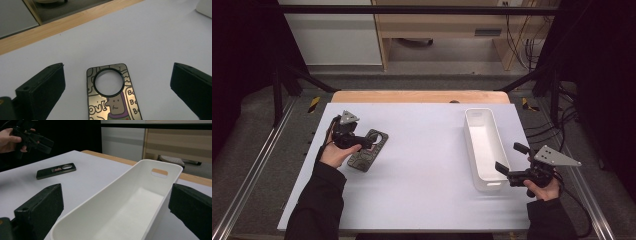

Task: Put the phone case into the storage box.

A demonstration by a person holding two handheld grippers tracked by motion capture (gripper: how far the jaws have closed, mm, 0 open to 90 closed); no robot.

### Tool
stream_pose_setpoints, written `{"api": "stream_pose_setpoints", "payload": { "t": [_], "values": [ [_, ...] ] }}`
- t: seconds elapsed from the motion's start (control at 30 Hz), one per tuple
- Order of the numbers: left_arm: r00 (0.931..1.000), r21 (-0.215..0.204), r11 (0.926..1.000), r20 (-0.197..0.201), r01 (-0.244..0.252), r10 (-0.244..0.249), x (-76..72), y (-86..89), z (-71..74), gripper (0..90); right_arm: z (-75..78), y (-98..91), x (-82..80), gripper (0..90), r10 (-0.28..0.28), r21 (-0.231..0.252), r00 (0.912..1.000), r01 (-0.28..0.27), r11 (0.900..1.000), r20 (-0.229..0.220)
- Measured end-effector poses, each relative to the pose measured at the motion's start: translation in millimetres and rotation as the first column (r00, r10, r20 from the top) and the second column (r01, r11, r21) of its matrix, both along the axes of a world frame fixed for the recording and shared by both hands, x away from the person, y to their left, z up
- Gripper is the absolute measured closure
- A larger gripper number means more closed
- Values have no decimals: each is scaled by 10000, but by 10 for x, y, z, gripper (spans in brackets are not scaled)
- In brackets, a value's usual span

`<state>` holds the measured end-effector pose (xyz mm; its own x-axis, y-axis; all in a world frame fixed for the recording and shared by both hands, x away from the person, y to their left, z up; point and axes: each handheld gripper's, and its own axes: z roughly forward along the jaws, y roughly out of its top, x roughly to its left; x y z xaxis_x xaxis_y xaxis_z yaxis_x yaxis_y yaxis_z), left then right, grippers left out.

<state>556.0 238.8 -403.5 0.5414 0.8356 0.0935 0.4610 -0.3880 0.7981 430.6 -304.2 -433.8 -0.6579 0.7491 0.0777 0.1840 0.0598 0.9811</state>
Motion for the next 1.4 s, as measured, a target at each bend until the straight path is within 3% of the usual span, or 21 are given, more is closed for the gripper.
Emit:
{"api": "stream_pose_setpoints", "payload": {
  "t": [0.63, 0.9, 1.4],
  "values": [
    [9961, 58, 9997, -855, -219, 223, 85, 40, -311, 0, -3, 11, 2, 3, 17, -32, 10000, -17, 10000, -19],
    [9899, 349, 9992, -1395, -215, 262, 107, 31, -466, 0, -2, 11, 0, 4, 23, -26, 10000, -23, 10000, -29],
    [9796, 693, 9974, -1981, -215, 349, 124, -22, -639, 0, -5, 13, 2, 4, 19, -32, 10000, -19, 10000, -57]
  ]
}}
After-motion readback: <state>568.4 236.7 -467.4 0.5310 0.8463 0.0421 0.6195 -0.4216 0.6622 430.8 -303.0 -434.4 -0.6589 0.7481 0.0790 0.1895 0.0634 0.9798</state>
